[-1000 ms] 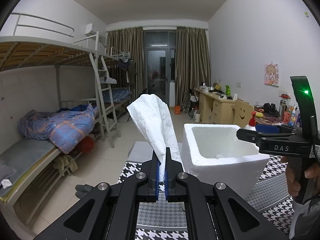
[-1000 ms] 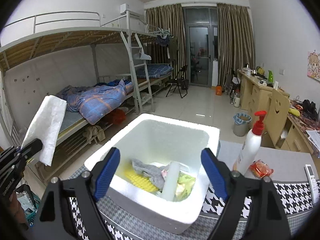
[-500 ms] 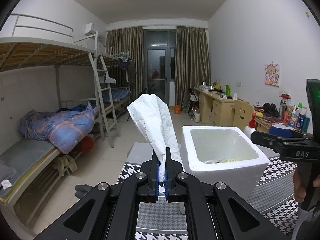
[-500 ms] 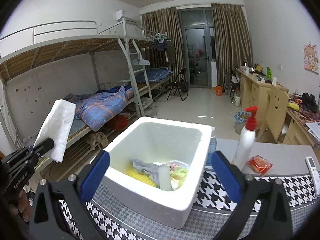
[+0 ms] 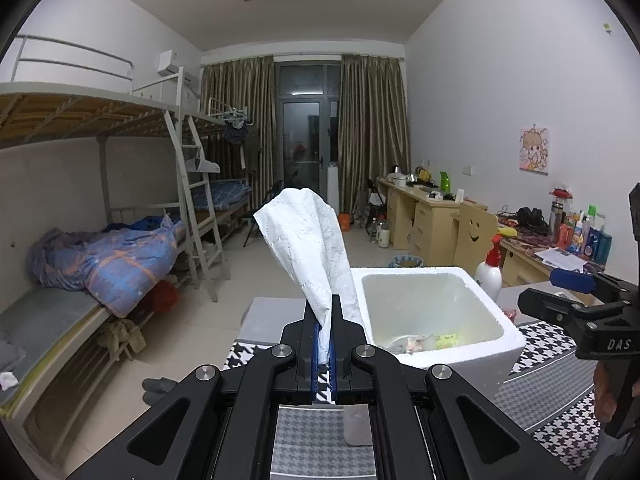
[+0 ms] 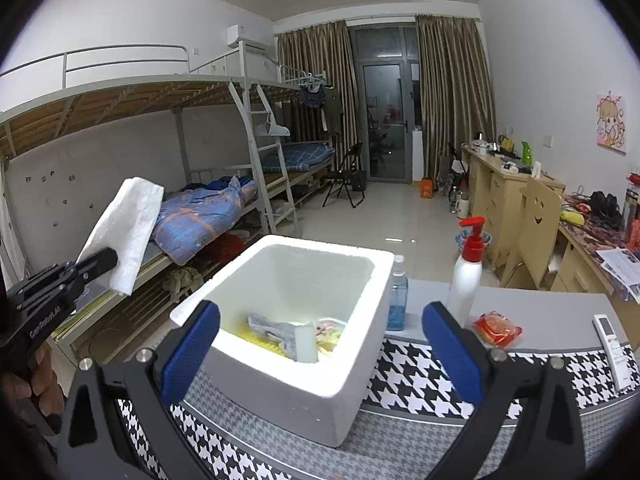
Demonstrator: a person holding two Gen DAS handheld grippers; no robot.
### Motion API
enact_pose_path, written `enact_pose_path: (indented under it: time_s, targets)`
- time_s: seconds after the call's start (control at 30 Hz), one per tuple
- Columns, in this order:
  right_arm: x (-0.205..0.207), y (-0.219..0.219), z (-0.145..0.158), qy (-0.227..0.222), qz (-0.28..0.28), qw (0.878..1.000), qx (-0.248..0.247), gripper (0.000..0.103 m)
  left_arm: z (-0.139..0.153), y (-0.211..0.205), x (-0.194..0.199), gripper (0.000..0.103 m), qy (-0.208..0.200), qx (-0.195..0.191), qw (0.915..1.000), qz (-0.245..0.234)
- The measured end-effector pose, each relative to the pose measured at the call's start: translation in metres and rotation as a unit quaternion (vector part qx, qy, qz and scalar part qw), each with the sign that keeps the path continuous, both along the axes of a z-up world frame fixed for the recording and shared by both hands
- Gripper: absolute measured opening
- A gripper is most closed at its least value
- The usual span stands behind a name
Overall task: Organize soft objects
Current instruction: 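Lower the foam stick into the box and open the right tool, then lower the napkin into the box and open the left tool while the right tool withdraws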
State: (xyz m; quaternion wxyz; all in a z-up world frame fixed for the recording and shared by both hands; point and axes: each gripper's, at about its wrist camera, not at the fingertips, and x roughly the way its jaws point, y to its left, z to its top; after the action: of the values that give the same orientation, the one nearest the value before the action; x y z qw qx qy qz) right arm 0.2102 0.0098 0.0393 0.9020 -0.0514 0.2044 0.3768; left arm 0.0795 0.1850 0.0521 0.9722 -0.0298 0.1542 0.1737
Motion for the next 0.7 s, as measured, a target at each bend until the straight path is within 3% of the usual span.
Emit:
enact_pose_path:
  time_s: [0.7]
  targets:
    - [-0.001, -0.028, -0.001, -0.004, -0.026, 1.000, 0.002, 0.102, 0.014, -0.010, 0.028, 0.003, 0.000, 0.002, 0.9992, -0.041]
